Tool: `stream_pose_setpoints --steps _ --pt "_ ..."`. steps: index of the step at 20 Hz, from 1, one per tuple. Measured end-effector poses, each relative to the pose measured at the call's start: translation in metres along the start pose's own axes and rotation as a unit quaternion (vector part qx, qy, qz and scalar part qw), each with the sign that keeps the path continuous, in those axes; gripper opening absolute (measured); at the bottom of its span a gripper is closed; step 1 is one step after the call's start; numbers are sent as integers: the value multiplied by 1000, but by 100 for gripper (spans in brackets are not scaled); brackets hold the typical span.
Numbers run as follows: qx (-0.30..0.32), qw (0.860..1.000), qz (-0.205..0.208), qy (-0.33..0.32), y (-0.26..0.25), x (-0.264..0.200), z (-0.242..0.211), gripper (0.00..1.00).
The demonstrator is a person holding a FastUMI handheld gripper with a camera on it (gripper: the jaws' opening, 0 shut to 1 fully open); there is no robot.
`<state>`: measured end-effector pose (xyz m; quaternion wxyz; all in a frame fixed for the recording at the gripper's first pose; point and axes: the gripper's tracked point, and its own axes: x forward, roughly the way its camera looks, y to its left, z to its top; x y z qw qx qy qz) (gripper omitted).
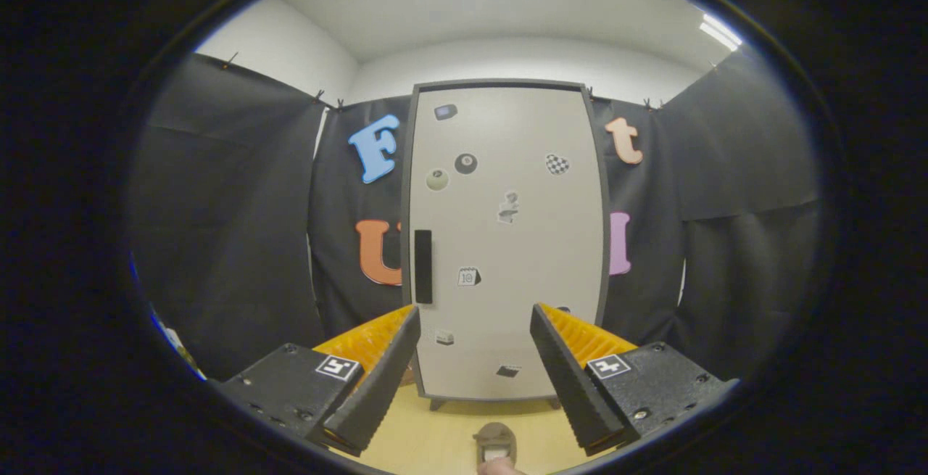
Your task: Open the shoe cabinet door, grab the shoes and put them into the shoe cabinet, then close the shoe cabinet door.
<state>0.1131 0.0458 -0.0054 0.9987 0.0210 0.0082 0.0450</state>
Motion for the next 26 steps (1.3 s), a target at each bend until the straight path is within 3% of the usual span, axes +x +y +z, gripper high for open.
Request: stream_pose_setpoints --steps 3,9,17,19,22,23,26 --pt "-8 1000 8 -11 26 39 9 99" --pt "14 997 75 8 92 129 3 99" --pt "-22 999 16 34 80 220 -29 94" --pt "-38 999 11 32 76 233 -26 86" --pt "-45 999 11 28 72 245 -22 48" --pt "-46 998 13 34 73 245 -25 42" --pt "-36 998 27 51 74 247 -27 41"
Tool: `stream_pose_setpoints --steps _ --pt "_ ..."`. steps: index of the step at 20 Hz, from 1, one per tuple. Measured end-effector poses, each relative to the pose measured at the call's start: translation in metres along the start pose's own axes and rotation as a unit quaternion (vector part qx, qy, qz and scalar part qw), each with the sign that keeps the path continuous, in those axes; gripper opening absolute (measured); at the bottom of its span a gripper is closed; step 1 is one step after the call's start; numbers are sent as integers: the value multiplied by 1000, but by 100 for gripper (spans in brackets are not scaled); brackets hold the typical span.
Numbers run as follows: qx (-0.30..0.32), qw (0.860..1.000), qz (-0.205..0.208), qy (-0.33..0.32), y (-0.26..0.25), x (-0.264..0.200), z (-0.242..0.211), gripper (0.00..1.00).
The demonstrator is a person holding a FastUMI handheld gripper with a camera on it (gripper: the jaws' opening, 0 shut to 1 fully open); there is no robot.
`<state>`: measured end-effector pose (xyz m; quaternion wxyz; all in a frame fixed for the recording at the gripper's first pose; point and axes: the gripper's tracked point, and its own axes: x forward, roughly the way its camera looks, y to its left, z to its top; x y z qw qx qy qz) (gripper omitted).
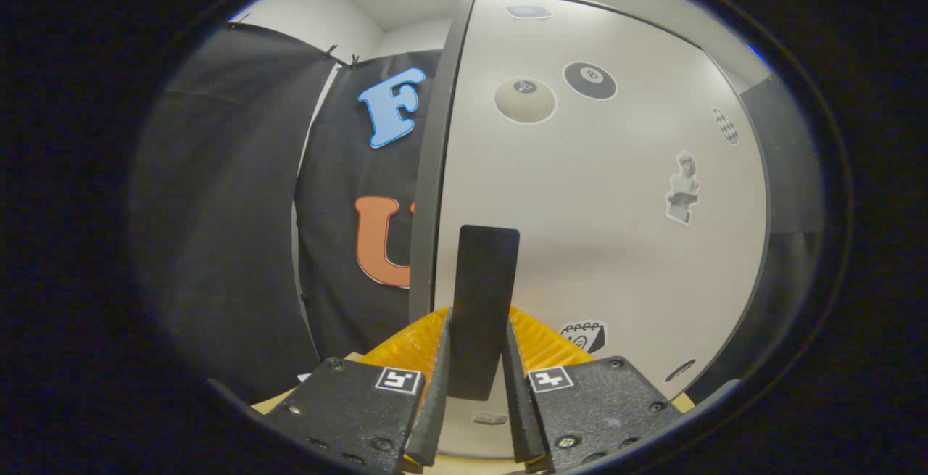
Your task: Open the shoe cabinet door, grab the shoes and put them into the shoe cabinet, then close the shoe cabinet door.
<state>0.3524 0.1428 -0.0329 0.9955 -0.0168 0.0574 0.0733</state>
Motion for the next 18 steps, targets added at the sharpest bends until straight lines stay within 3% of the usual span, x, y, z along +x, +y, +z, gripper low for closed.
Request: stream_pose_setpoints --steps 2,5,9,13,18 --pt "5 1000 8 16 -1 -2 -5 40" --pt "75 997 24 10 -2 -8 -6 35" --pt "33 999 29 -5 -3 -20 -6 30" --pt "48 996 71 8 3 -54 -5 29" --pt "44 995 92 19 -12 -106 -11 29"
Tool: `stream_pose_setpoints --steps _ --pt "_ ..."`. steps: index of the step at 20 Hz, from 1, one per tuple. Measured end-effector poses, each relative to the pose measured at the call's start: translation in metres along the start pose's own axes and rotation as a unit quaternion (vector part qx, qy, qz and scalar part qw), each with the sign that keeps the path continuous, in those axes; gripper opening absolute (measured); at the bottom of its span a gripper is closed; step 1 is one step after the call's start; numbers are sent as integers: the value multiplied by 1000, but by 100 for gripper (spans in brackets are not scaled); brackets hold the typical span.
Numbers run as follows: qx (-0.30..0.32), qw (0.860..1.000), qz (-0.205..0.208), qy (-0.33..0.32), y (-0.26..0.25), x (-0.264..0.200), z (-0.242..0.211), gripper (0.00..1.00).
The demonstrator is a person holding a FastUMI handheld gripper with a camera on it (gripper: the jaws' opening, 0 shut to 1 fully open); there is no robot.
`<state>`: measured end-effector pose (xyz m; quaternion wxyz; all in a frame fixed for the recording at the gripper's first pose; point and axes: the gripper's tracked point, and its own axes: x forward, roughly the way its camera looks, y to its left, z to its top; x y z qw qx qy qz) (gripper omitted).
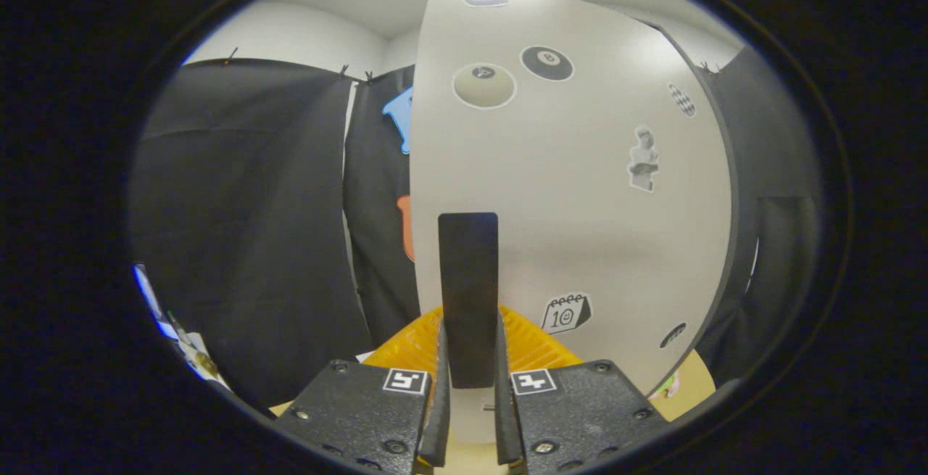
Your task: Open the shoe cabinet door, grab the shoes and put them into the shoe cabinet, then close the shoe cabinet door.
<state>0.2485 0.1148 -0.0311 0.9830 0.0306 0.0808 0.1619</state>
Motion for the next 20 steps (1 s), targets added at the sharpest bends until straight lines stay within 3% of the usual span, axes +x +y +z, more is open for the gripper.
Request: stream_pose_setpoints --steps 5,12,20 --pt "-6 1000 23 10 -13 -48 -6 29" --pt "-10 999 43 14 -45 -82 -8 27" --pt "-40 999 22 5 -81 -136 -12 25"
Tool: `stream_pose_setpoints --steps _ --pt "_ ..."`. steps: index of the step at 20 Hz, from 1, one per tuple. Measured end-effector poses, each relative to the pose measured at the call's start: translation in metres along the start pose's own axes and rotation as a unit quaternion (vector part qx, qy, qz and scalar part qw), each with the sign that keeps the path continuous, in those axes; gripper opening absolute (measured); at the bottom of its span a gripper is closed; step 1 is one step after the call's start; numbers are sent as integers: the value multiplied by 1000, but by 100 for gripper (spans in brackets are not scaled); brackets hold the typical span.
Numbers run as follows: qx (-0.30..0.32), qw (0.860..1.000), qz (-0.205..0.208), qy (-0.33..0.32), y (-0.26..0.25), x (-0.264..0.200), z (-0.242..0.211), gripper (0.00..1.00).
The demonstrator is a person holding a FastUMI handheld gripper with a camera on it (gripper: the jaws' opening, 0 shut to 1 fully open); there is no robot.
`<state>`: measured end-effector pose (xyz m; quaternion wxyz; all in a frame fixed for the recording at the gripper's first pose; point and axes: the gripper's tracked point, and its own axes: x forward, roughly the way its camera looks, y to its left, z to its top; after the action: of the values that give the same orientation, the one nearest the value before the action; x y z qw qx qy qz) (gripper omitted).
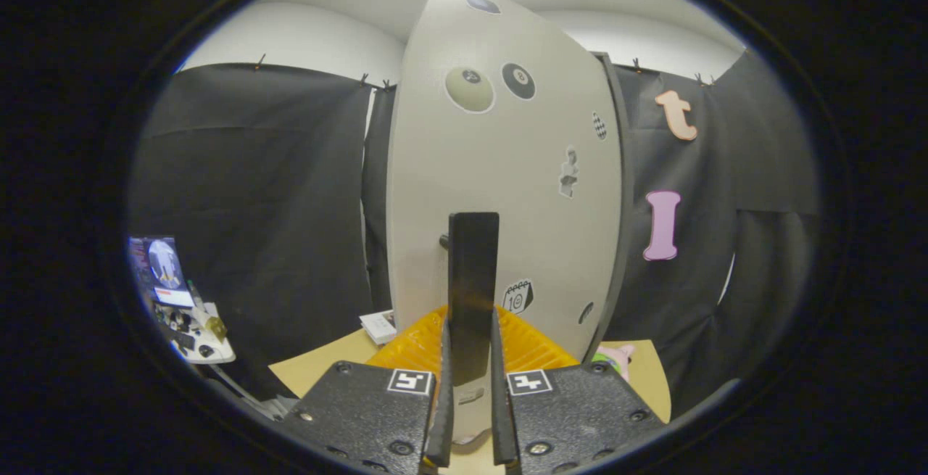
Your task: Open the shoe cabinet door, grab the shoes and put them into the shoe cabinet, then close the shoe cabinet door.
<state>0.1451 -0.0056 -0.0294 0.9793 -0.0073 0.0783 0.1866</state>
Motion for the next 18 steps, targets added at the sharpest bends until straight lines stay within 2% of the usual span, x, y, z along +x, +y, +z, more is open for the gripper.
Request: stream_pose_setpoints --steps 5,10,14,15,18 --pt "-12 999 -46 1 -36 -24 -6 24" --pt "-10 994 -104 2 -81 -38 -12 15" --pt "10 992 -127 9 -124 -56 -19 10" --pt "20 992 -123 11 -133 -61 -23 10" --pt "82 995 -51 24 -125 -60 -32 7"
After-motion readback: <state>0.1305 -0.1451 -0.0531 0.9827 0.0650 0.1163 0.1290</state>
